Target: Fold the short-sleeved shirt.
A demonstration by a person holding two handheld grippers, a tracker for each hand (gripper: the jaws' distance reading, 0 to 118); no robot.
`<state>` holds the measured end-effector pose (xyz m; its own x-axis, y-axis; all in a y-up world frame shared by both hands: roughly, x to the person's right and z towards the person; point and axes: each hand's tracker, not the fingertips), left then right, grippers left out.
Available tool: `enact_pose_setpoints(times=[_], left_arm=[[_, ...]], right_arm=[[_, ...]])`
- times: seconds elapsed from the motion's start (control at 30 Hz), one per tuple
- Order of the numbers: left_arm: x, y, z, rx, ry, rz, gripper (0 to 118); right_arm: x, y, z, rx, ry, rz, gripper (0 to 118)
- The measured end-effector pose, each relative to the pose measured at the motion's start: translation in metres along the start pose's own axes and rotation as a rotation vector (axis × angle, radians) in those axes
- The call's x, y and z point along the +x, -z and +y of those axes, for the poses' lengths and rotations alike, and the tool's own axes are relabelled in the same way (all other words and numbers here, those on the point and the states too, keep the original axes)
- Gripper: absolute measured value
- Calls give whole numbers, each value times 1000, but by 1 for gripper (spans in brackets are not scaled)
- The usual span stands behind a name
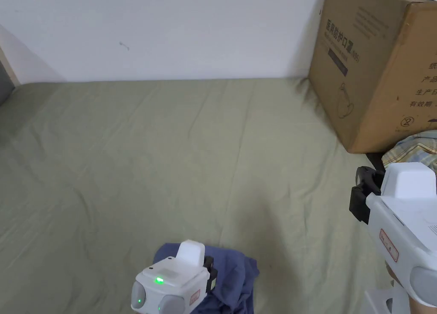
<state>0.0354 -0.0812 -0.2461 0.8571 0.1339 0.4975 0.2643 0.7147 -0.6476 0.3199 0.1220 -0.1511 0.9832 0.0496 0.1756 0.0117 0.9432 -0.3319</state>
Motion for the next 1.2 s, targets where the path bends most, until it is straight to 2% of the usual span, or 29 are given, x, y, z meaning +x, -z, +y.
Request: enact_pose_setpoints(times=[0.07,0.1,0.23,0.4,0.6,0.67,0.87,1.2], left_arm=[[9,10,-12,-34,44,-33,0],[16,14,-17,-39,56,-45,0],[38,31,-28,-65,73,-55,0],[52,26,-20,-61,-28,-48,0],[48,19,-14,-62,-23,-27,0],[46,-3,-3,50,7,-21,0],[19,-69,58,278,-33,33,0],[-42,-181,136,610,39,283,0]], right_arm=[[2,1,-1,-10,3,-6,0],[0,1,-1,31,-13,29,0],[-2,1,-2,-2,-5,16,0],[-4,3,-5,-6,-31,24,0],[-13,-1,-2,-6,-27,32,0],[-9,-1,-2,6,-27,33,0],[-24,-10,14,69,-17,65,0],[-51,-20,33,175,-18,119,0]])
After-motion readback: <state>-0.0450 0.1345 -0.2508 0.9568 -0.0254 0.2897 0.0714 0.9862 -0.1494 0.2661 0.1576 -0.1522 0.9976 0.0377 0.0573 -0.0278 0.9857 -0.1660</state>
